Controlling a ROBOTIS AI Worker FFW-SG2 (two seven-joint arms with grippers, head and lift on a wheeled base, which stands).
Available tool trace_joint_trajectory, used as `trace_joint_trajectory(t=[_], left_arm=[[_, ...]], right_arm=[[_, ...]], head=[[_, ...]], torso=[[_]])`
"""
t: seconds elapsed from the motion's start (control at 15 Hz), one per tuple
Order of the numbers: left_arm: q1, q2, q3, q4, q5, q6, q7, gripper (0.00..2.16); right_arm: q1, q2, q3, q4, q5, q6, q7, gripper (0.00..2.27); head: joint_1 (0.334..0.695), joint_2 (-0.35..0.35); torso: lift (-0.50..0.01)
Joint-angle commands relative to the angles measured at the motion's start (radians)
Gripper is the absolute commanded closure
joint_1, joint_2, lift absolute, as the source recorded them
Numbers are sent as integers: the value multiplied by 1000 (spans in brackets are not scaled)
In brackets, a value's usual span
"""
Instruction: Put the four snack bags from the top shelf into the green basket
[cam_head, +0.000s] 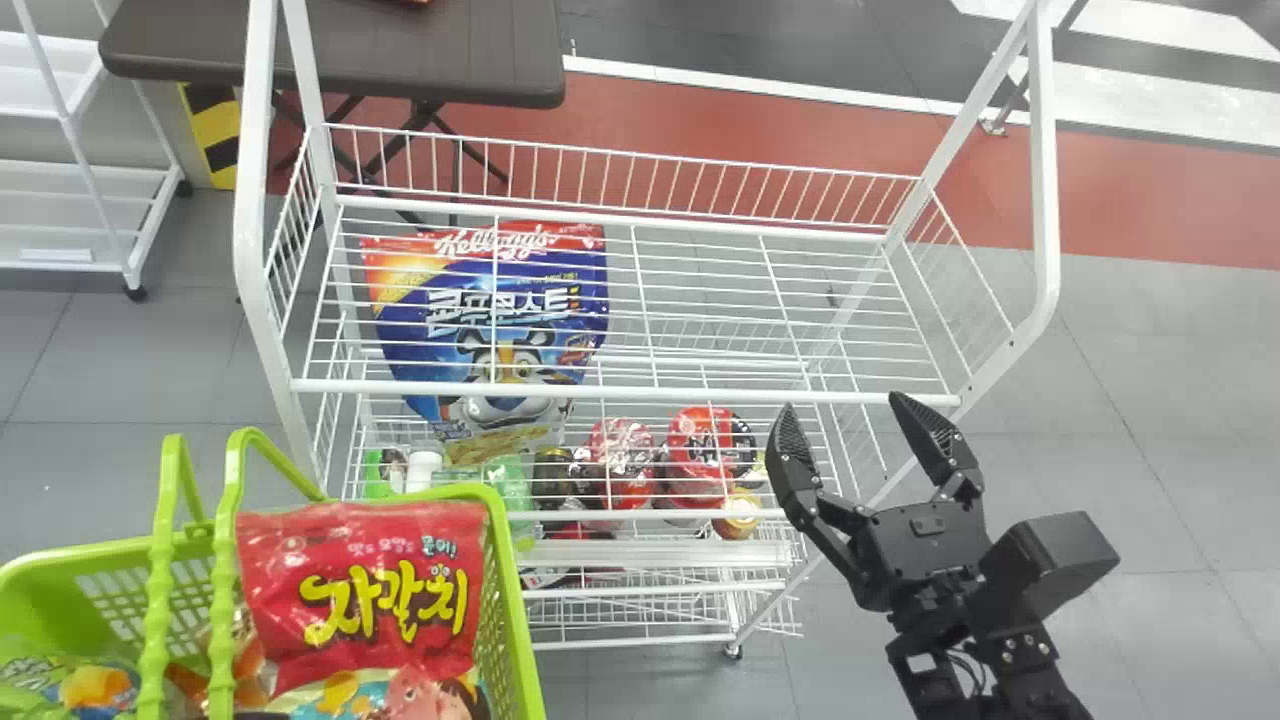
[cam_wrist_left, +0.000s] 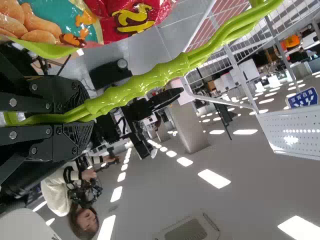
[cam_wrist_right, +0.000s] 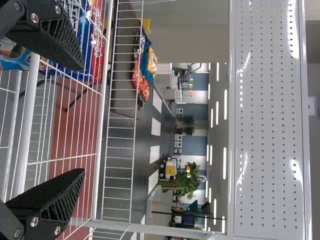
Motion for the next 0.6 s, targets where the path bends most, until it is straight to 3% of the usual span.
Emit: trace_joint_trajectory(t=[0.0,0.53], left_arm=[[0,-1,0,1,0,0,-10,2148],[7,0,8,1,0,0,-10,2148]], right_arm=[[0,6,0,4,0,0,0,90],[0,6,11,13,0,-3,-3,90]], head=[[695,-211],[695,-202]], torso=[[0],[0]])
